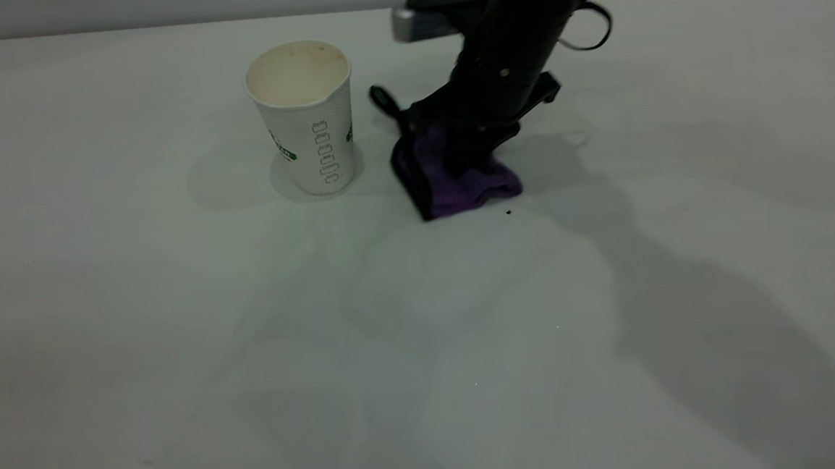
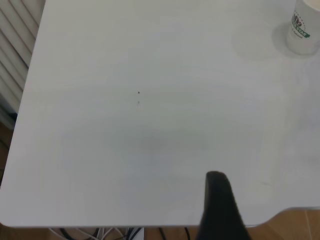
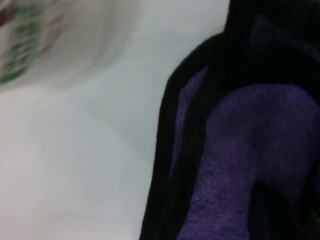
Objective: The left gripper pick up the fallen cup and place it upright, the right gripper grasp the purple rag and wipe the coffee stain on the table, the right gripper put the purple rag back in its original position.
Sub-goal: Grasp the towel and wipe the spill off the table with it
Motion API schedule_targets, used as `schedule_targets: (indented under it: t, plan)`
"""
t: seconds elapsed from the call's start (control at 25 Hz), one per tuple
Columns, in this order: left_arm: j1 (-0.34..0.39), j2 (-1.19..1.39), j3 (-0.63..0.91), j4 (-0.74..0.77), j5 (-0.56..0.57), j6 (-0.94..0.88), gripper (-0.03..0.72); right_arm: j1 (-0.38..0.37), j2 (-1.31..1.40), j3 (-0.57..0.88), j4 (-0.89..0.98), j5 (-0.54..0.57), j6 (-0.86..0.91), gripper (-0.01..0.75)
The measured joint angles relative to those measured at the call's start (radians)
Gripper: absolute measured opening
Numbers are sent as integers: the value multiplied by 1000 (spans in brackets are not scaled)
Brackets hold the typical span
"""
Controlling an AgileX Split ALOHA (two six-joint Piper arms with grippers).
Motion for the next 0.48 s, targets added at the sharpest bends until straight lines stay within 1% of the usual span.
schedule_targets:
  t: [0.16, 0.36, 0.48]
  plan:
    - [0, 0, 0, 0, 0, -1, 538, 15, 2, -4, 13, 56, 0, 46]
    - [0, 0, 0, 0, 0, -1, 538, 17, 4, -5, 17, 222, 1, 46]
    - [0, 0, 0, 0, 0, -1, 538, 20, 5, -5, 7, 272, 9, 46]
